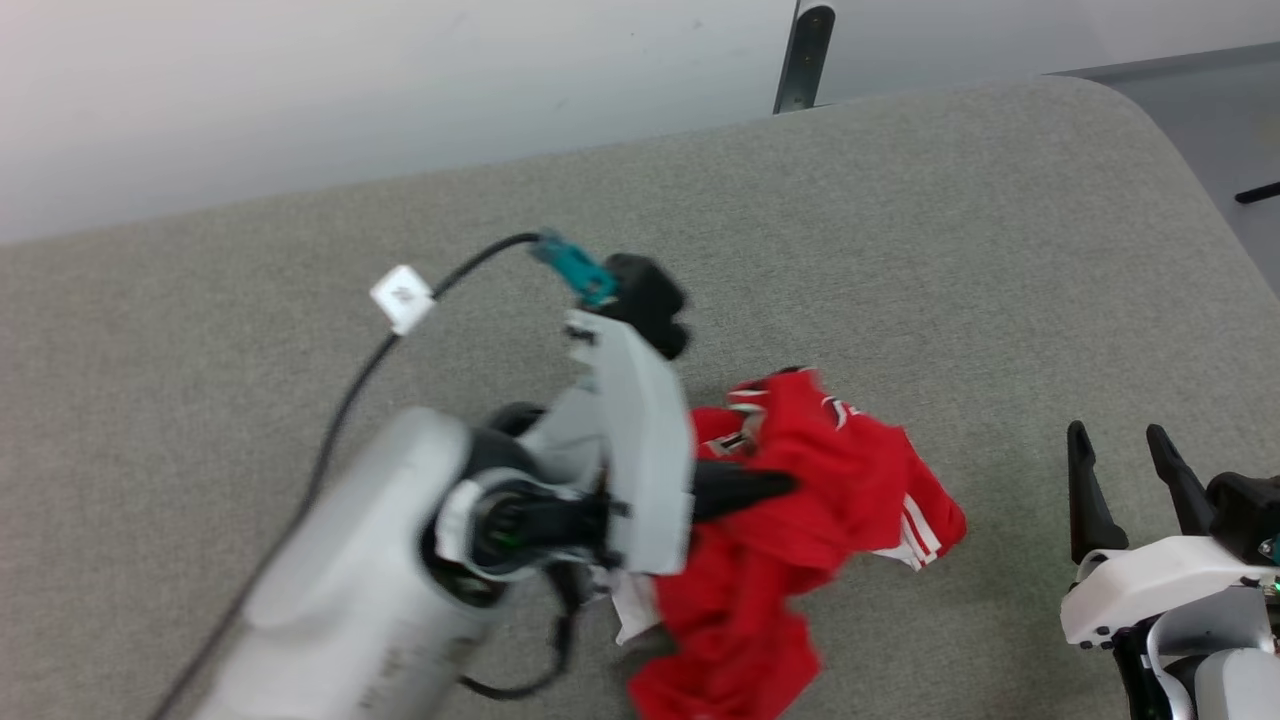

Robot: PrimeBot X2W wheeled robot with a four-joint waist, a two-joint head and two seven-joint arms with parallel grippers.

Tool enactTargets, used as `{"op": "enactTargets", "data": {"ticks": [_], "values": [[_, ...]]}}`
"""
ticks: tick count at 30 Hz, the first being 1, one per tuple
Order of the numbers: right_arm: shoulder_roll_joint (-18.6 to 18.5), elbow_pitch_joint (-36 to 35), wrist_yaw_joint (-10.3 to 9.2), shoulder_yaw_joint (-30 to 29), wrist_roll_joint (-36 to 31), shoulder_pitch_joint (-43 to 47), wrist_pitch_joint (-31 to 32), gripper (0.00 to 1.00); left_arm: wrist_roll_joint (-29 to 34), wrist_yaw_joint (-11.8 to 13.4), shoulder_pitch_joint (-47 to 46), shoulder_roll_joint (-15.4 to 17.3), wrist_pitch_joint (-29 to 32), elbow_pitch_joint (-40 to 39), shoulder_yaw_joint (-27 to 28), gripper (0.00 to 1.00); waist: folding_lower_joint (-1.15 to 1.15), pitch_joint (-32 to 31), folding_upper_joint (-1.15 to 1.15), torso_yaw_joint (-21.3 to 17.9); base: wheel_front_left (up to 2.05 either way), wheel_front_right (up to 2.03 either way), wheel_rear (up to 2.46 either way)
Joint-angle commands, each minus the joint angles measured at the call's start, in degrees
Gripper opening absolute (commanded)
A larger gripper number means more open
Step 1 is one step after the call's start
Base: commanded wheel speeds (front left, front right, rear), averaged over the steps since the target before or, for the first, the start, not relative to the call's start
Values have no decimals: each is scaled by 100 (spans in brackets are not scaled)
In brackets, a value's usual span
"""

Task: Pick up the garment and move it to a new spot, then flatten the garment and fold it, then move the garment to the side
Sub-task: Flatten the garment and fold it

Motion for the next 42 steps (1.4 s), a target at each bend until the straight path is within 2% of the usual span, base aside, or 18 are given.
{"op": "enactTargets", "data": {"ticks": [1, 3, 4, 5, 6, 7, 8, 9, 10, 13, 16, 21, 24, 27, 31, 34, 42], "values": [[9, 0, -6, 16, 4, -45, 11, 100, -48, -65, 31, -128, -86, -35, -16, 0, 0, -4, 0, -18, 0, 0, 0], [10, -1, -6, 61, 17, -51, 13, 100, -14, -173, 124, -299, -292, -31, -61, 0, 0, -1, 0, -51, 0, 0, 0], [10, 4, -6, 76, 25, -53, 12, 100, 21, -131, 188, -373, -386, 61, -76, 35, 0, 0, 0, -73, 0, 0, 0], [9, 11, -6, 89, 32, -47, 12, 100, 74, -169, 226, -425, -445, 122, -146, 57, 0, 2, 0, -93, 0, 0, 0], [10, 21, -6, 103, 40, -41, 10, 100, 139, -167, 276, -436, -432, 213, -249, 55, 0, 5, 0, -117, 0, 0, 0], [10, 33, -6, 118, 52, -37, 5, 100, 244, -154, 318, -410, -407, 316, -360, 58, 0, 7, 0, -137, 0, 0, 0], [10, 42, -6, 123, 54, -29, -4, 100, 332, -228, 345, -387, -414, 378, -464, 73, 0, 10, 0, -154, 0, 0, 0], [10, 48, -6, 129, 59, -20, -6, 100, 370, -274, 396, -389, -427, 450, -550, 97, 0, 12, 0, -169, 0, 0, 0], [10, 55, -6, 137, 71, -10, -6, 100, 411, -292, 460, -362, -424, 535, -609, 100, 0, 14, 0, -182, 0, 0, 0], [11, 66, -6, 143, 90, 19, -11, 100, 463, -325, 515, -282, -401, 720, -669, 100, 0, 18, 0, -196, 0, 0, 0], [10, 71, -6, 112, 82, 53, -7, 100, 406, -238, 451, -205, -346, 716, -571, 100, 0, 2, 0, -171, 0, 0, 0], [11, 62, -6, 72, 21, 89, 12, 100, 413, -237, 300, 114, -338, 343, -329, 100, 0, -79, 0, -77, 0, 0, 0], [10, 27, -6, 40, -8, 92, 27, 100, 446, -148, 292, 344, -380, 214, -156, 100, 0, -137, 0, -10, 0, 0, 0], [10, -3, -6, 13, -54, 119, 52, 100, 520, -41, 357, 550, -397, 239, -58, 100, 0, -194, 0, 62, 0, 0, 0], [10, -70, -6, 24, -73, 94, 113, 100, 555, -29, 477, 737, -418, 450, -18, 100, 0, -215, 0, 121, 0, 0, 0], [10, -118, -6, 37, -81, 97, 149, 100, 464, -121, 576, 694, -419, 694, -44, 100, 0, -191, 0, 140, 0, 0, 0], [10, -232, -6, 35, -105, 87, 225, 100, 264, -169, 600, 530, -429, 1229, -7, 100, 0, -31, 0, 81, 0, 0, 0]]}}
